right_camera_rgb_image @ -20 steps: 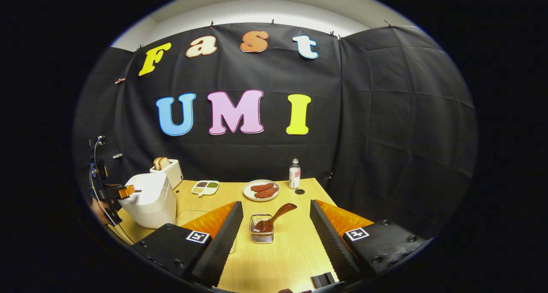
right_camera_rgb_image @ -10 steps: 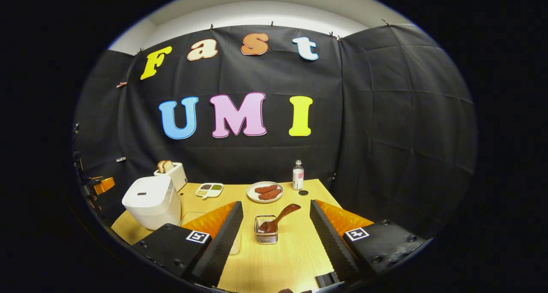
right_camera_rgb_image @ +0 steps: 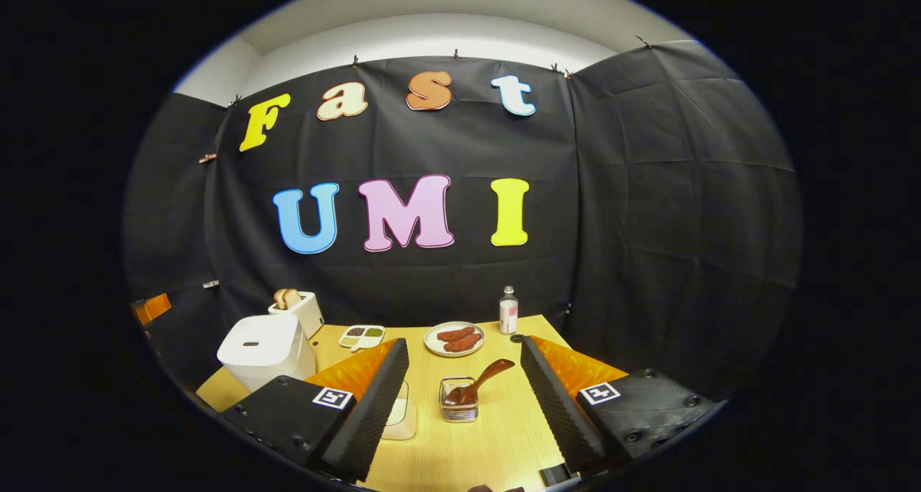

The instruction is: Close the left gripper, press the button to open the rice cooker; take a wooden spoon from the chopstick holder with the right hand, scoop a spoonful of rice and pour it into the rice cooker, then put the wooden spoon back into the chopstick holder.

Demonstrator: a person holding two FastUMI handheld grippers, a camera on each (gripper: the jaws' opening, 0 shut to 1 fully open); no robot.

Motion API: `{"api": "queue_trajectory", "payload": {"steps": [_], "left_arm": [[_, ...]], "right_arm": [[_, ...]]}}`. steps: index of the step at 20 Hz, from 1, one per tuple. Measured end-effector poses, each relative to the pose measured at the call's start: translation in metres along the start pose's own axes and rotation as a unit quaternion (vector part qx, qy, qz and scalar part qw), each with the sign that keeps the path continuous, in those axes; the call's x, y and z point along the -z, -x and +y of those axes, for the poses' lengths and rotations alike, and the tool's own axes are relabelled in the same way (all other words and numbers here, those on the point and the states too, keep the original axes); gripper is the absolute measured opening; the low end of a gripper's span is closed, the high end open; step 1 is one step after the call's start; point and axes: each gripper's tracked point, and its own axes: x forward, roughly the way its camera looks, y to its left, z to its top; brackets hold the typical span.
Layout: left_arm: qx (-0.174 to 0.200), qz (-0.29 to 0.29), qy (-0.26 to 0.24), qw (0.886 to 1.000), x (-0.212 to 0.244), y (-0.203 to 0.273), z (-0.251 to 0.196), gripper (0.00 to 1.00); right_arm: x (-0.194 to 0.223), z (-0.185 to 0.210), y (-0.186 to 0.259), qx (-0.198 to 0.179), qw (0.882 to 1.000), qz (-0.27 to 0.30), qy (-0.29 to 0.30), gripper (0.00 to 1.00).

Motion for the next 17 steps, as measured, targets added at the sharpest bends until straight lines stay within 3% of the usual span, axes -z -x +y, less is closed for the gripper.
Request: {"api": "queue_trajectory", "payload": {"steps": [5,17], "left_arm": [[0.002,-0.018,-0.033,0.999,-0.018,0.003,0.000,0.95],[0.007,-0.012,-0.041,0.999,-0.019,0.001,-0.008,0.95]], "right_arm": [[-0.002,0.001,0.003,0.002,1.000,-0.004,0.009,0.98],[-0.003,0.001,0.005,0.001,1.000,-0.003,0.026,0.98]]}}
